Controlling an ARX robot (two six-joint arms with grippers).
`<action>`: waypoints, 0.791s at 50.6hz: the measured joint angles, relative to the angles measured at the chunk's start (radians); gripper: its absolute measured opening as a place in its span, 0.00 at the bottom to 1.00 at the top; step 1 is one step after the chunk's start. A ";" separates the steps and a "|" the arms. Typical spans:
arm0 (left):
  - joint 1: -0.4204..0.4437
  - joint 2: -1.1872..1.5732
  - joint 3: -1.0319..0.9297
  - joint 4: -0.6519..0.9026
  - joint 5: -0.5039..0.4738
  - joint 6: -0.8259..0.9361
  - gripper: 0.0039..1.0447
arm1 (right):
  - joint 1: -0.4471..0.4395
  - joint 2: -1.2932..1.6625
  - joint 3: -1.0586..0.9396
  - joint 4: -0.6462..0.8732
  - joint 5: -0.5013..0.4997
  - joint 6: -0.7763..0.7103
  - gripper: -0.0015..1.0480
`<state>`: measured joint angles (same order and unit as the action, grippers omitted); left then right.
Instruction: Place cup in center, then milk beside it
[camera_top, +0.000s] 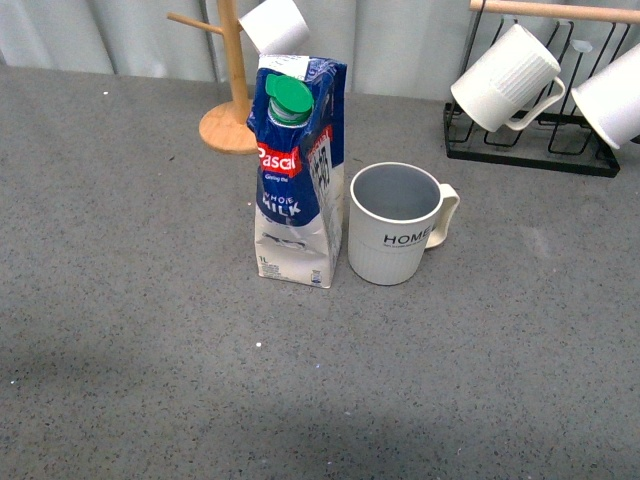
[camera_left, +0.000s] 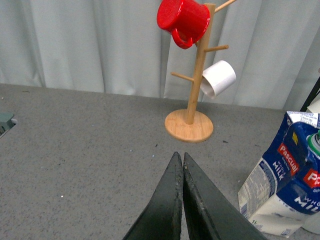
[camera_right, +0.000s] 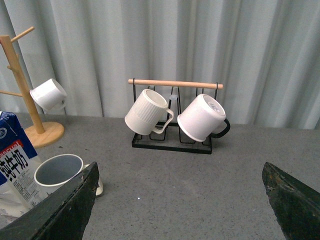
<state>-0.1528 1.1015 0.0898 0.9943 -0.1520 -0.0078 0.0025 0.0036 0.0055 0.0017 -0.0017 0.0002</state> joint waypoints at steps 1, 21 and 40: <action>0.005 -0.013 -0.007 -0.010 0.005 0.000 0.04 | 0.000 0.000 0.000 0.000 0.000 0.000 0.91; 0.111 -0.292 -0.065 -0.224 0.131 0.001 0.04 | 0.000 0.000 0.000 0.000 0.000 0.000 0.91; 0.150 -0.528 -0.070 -0.430 0.152 0.001 0.04 | 0.000 0.000 0.000 0.000 0.000 0.000 0.91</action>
<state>-0.0029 0.5732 0.0196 0.5640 -0.0002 -0.0071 0.0025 0.0036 0.0055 0.0013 -0.0013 0.0002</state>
